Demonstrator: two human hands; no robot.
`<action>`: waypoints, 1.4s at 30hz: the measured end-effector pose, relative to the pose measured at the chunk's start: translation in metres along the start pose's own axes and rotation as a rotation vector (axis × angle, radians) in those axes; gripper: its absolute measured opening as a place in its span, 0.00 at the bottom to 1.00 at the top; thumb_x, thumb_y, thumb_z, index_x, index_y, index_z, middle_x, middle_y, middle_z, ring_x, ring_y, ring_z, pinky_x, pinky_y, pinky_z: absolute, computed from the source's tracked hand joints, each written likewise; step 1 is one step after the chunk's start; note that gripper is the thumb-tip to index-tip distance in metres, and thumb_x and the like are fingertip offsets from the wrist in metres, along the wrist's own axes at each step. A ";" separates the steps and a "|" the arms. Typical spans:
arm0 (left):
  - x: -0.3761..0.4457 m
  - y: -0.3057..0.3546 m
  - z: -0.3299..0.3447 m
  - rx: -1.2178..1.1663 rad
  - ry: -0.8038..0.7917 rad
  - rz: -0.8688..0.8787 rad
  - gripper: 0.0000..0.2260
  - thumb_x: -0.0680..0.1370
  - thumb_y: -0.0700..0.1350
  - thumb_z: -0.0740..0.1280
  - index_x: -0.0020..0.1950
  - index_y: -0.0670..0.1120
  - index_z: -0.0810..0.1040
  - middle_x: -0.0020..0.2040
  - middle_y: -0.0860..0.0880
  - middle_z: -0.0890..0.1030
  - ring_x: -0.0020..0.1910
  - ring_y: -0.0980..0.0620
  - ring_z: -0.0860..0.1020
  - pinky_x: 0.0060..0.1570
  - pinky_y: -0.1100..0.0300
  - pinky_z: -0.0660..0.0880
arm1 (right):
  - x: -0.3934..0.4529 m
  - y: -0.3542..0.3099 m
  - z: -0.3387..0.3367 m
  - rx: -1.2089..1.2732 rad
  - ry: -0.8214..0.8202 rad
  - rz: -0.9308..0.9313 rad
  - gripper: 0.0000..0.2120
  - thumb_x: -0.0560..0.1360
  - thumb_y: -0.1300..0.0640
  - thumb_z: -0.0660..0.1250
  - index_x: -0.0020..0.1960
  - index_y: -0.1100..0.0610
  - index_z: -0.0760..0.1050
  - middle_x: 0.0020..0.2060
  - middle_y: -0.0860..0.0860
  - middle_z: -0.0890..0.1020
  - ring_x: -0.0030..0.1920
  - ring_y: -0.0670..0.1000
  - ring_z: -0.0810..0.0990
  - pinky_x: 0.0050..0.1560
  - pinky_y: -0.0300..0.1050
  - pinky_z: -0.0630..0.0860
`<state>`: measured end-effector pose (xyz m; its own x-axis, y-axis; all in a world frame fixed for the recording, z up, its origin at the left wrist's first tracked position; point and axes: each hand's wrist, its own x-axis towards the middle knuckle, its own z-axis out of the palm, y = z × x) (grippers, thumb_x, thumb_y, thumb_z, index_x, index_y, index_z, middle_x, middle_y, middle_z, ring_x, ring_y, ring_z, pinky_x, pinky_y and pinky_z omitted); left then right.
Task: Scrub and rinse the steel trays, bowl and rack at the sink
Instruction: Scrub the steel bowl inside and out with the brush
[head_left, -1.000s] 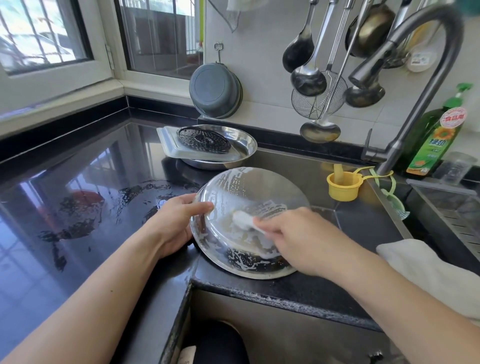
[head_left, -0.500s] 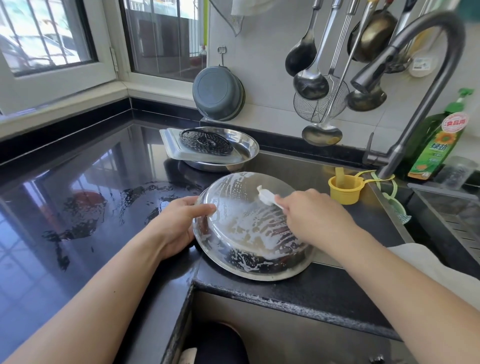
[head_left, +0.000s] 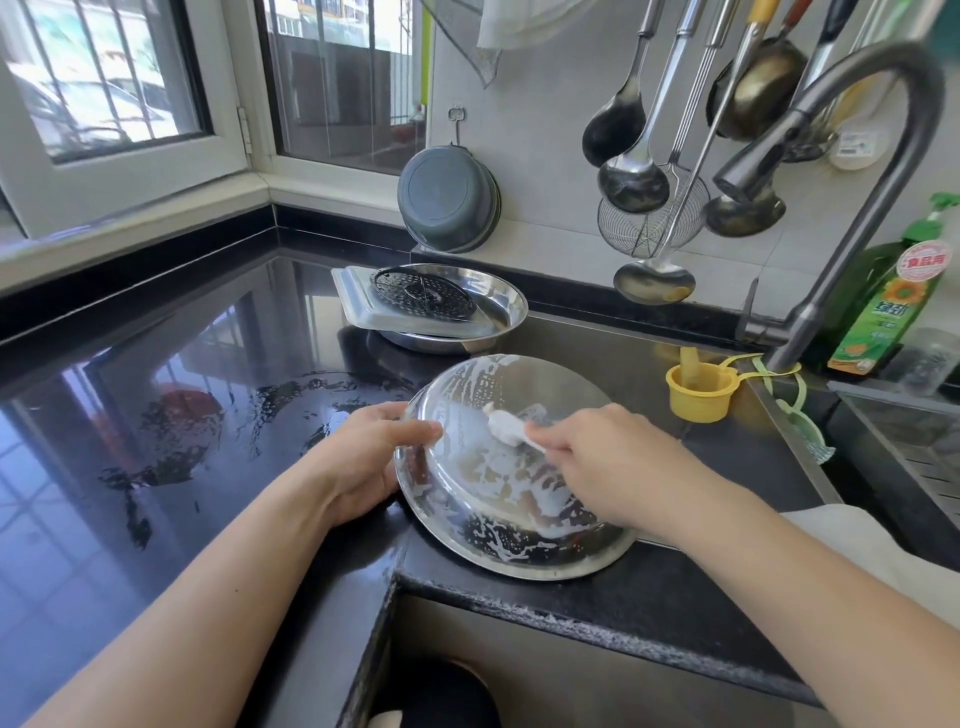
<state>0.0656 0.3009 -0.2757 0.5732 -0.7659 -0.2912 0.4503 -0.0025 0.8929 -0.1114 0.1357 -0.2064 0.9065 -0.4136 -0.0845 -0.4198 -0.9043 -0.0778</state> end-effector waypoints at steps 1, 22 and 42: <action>0.000 0.002 -0.001 0.023 0.004 -0.013 0.12 0.81 0.31 0.64 0.64 0.31 0.77 0.57 0.31 0.83 0.48 0.38 0.85 0.42 0.48 0.84 | -0.003 -0.001 -0.001 0.018 -0.011 -0.017 0.21 0.85 0.51 0.54 0.73 0.30 0.67 0.52 0.50 0.79 0.43 0.52 0.78 0.40 0.50 0.75; -0.009 -0.017 0.033 1.658 0.409 0.199 0.19 0.85 0.48 0.49 0.74 0.47 0.63 0.69 0.42 0.67 0.62 0.37 0.66 0.53 0.45 0.66 | 0.017 -0.011 -0.004 -0.124 -0.062 -0.085 0.26 0.83 0.59 0.54 0.75 0.35 0.67 0.56 0.54 0.79 0.47 0.58 0.80 0.44 0.53 0.78; 0.005 -0.027 0.018 1.739 0.410 0.173 0.30 0.73 0.49 0.38 0.73 0.46 0.62 0.79 0.47 0.61 0.60 0.35 0.65 0.51 0.40 0.64 | 0.088 0.012 -0.009 -0.163 0.009 0.011 0.21 0.84 0.57 0.54 0.72 0.43 0.73 0.54 0.55 0.79 0.44 0.56 0.78 0.40 0.51 0.74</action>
<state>0.0435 0.2856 -0.2951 0.7686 -0.6395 0.0184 -0.6352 -0.7595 0.1402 -0.0358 0.0875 -0.2054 0.9026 -0.4237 -0.0756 -0.4175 -0.9046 0.0857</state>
